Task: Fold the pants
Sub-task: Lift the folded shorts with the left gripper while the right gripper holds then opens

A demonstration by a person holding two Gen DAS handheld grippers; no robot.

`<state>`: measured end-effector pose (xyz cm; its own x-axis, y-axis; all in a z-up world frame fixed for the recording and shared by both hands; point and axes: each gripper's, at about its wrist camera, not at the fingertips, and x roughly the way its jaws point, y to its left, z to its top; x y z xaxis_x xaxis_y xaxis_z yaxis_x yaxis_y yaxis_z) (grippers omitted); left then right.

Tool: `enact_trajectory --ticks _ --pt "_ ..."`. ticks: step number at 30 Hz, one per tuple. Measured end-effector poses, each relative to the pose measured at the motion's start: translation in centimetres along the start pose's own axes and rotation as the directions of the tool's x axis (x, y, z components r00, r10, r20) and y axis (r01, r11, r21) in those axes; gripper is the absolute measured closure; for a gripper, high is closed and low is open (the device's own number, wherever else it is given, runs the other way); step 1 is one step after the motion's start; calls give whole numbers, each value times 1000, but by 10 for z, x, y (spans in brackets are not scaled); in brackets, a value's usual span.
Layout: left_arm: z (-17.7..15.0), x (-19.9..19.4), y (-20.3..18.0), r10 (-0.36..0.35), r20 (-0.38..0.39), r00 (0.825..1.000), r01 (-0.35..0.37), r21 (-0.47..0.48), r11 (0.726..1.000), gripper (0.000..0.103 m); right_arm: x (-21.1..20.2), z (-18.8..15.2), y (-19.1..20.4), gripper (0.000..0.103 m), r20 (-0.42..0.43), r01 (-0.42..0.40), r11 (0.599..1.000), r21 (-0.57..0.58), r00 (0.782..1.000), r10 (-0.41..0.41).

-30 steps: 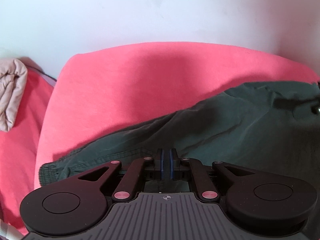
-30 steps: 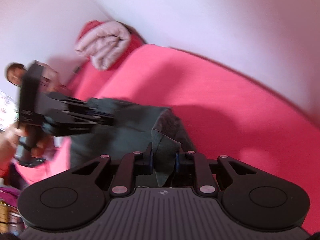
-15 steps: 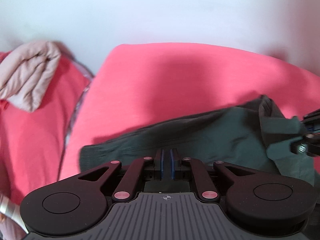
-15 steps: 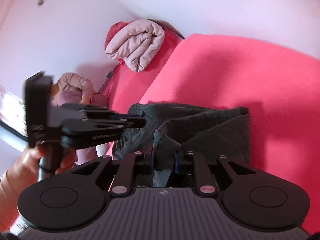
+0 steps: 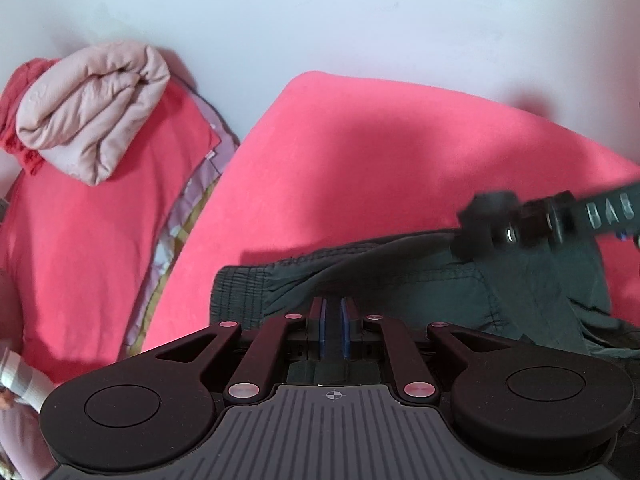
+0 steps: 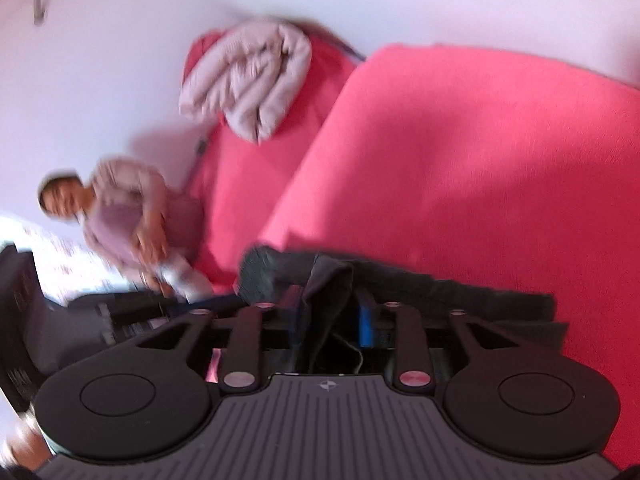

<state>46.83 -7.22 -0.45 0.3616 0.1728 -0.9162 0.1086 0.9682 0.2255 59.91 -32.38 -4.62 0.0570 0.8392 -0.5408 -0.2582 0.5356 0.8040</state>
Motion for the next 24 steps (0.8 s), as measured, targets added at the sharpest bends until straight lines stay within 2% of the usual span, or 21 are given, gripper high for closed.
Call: enact_trajectory --ticks 2,4,8,9,13,17,20,22,24 --pt "-2 0 -2 -10 -2 1000 10 2 1000 34 -7 -10 4 37 8 12 999 -40 1000 -12" --pt "-5 1 -4 -13 -1 1000 13 10 1000 33 -19 -18 8 36 24 21 998 -61 1000 -19" --pt "-4 -3 -16 -35 6 999 35 25 999 25 -59 -32 19 18 86 50 991 -125 995 -39" --pt "-4 -5 -20 -43 11 999 42 33 999 22 -69 -37 20 18 103 63 987 -145 994 -48" --pt "1 -18 -39 -75 40 996 72 65 995 19 -117 -68 17 13 172 142 970 -197 979 -109" --pt "4 -24 -57 -119 36 992 116 73 990 0 -154 -115 3 7 221 265 928 -261 952 -210" --pt "5 -21 -69 -143 28 989 141 59 988 0 -163 -139 -14 6 210 311 909 -276 943 -259" --pt "6 -14 -76 -155 4 988 155 41 987 0 -161 -150 -25 6 184 301 918 -257 948 -259" --pt "5 -6 -82 -154 -22 988 154 31 988 0 -154 -156 -36 6 127 255 945 -203 964 -233"
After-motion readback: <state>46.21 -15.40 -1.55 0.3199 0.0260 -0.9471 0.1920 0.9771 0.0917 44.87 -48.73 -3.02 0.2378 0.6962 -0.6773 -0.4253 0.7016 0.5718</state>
